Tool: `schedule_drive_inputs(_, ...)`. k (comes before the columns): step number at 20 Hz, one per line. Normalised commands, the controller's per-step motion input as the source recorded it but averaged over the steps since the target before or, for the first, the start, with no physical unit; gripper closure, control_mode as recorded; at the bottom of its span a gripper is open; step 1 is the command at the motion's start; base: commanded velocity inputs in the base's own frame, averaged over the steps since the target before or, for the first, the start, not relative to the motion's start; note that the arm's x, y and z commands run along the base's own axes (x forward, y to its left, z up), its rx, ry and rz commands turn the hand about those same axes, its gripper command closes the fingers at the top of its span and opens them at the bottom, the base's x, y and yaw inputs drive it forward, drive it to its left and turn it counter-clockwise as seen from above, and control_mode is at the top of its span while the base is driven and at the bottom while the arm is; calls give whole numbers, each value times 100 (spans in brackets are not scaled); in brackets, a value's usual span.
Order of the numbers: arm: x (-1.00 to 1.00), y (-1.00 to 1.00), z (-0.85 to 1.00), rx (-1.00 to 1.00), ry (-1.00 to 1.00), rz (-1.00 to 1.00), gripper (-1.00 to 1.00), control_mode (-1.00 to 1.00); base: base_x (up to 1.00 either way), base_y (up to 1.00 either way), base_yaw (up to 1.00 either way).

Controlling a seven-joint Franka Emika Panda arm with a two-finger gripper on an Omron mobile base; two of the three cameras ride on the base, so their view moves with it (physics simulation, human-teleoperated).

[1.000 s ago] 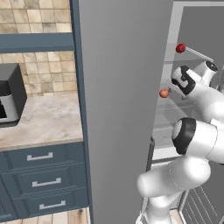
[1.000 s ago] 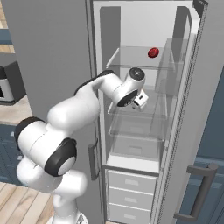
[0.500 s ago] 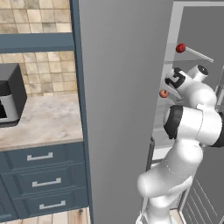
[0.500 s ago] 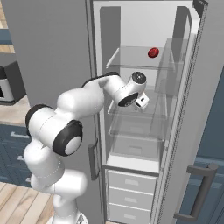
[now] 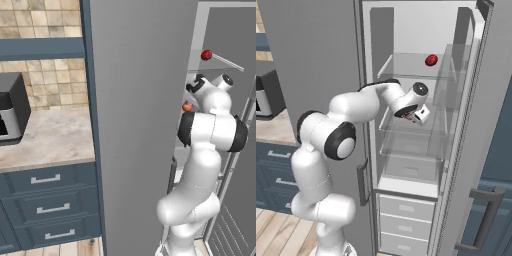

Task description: Pick the peach and mango from the fridge and place them on the plate next to the blender to make a fruit smoothie.

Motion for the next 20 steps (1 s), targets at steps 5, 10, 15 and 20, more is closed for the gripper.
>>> schedule_drive_inputs(5,55,0,-17,1,0,1,-100,-100,0,0,0)
schedule_drive_inputs(10,59,0,-21,0,0,2,-100,-100,0,0,0)
schedule_drive_inputs(15,23,1,-46,-2,1,3,100,-100,0,0,0)
schedule_drive_inputs(20,-10,33,-55,-6,-2,5,100,-100,0,0,0)
